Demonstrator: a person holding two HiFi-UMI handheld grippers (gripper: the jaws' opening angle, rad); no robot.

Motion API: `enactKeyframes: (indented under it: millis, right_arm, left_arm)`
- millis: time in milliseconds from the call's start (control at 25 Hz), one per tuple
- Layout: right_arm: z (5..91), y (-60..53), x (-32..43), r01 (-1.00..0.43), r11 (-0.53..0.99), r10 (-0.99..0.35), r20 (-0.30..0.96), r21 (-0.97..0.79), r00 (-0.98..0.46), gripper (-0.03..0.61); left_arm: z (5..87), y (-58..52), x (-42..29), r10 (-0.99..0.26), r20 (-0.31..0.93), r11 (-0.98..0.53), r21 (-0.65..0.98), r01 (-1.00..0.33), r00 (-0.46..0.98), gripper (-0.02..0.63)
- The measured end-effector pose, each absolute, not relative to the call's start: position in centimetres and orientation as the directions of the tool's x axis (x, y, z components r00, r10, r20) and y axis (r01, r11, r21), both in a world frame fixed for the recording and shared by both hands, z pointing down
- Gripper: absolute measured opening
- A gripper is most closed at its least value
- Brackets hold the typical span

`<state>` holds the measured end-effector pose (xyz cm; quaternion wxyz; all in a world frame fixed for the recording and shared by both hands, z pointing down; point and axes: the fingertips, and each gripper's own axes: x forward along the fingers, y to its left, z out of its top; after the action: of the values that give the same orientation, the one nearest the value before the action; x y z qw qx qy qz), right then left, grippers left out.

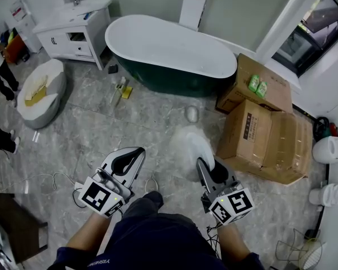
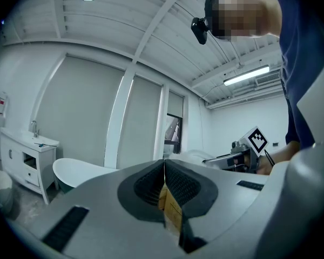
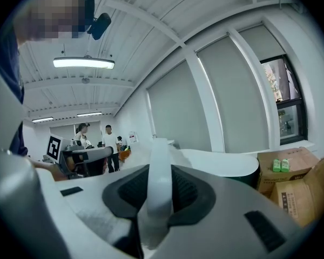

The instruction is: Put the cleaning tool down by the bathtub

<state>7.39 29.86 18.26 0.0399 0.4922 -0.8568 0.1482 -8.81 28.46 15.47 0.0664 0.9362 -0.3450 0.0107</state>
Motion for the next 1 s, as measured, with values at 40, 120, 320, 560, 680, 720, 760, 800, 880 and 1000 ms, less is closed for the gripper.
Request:
enactKeyframes:
  millis: [40, 120, 320, 560, 680, 720, 760, 800, 880, 1000]
  right_arm:
    - [18.2, 29.1, 7.0, -0.856, 0.471, -0.832, 0.216, -0.214, -0.511, 0.094]
    - [18.2, 27.8, 6.4, -0.858, 0.468, -0.833, 0.218, -0.213, -0.509, 0.094]
    - [18.4, 25.2, 5.6, -0.862, 0.459, -0.837, 0.219, -0.215, -0.501, 0.094]
    - [18.7, 22.8, 4.7, -0.862, 0.463, -0.833, 0.231, -0.209, -0.503, 0.094]
    - [18.7, 21.7, 4.9, -0.864, 0.459, -0.835, 0.232, -0.208, -0.499, 0.094]
    - [18.7, 21.3, 4.9, -0.864, 0.458, -0.835, 0.231, -0.207, -0.498, 0.094]
    - [18.7, 20.8, 4.9, -0.864, 0.458, -0.836, 0.231, -0.207, -0.498, 0.094]
    - [18.8, 20.4, 5.0, -0.864, 0.458, -0.836, 0.23, -0.208, -0.498, 0.094]
    - [18.9, 19.4, 5.2, -0.864, 0.458, -0.835, 0.233, -0.211, -0.499, 0.094]
    - [19.3, 17.6, 5.6, -0.862, 0.459, -0.832, 0.237, -0.216, -0.502, 0.094]
  left_arm:
    - [15.4, 27.7, -9.1, -0.642, 0.066, -0.755, 0.116, -0.645, 0.764, 0.031]
    - [15.4, 26.4, -9.7, -0.637, 0.067, -0.76, 0.115, -0.64, 0.768, 0.031]
    - [15.7, 23.7, -10.7, -0.63, 0.07, -0.766, 0.11, -0.633, 0.774, 0.031]
    - [16.2, 21.4, -11.5, -0.629, 0.074, -0.764, 0.121, -0.633, 0.774, 0.031]
    - [16.5, 20.4, -11.7, -0.629, 0.079, -0.764, 0.124, -0.633, 0.774, 0.031]
    - [16.5, 20.1, -11.7, -0.629, 0.081, -0.763, 0.124, -0.634, 0.773, 0.031]
    - [16.6, 19.6, -11.8, -0.629, 0.082, -0.763, 0.123, -0.634, 0.773, 0.031]
    - [16.6, 19.2, -11.7, -0.629, 0.084, -0.763, 0.123, -0.635, 0.773, 0.031]
    - [16.7, 18.2, -11.5, -0.629, 0.087, -0.763, 0.122, -0.635, 0.772, 0.031]
    - [16.8, 16.4, -11.1, -0.631, 0.092, -0.76, 0.122, -0.638, 0.77, 0.031]
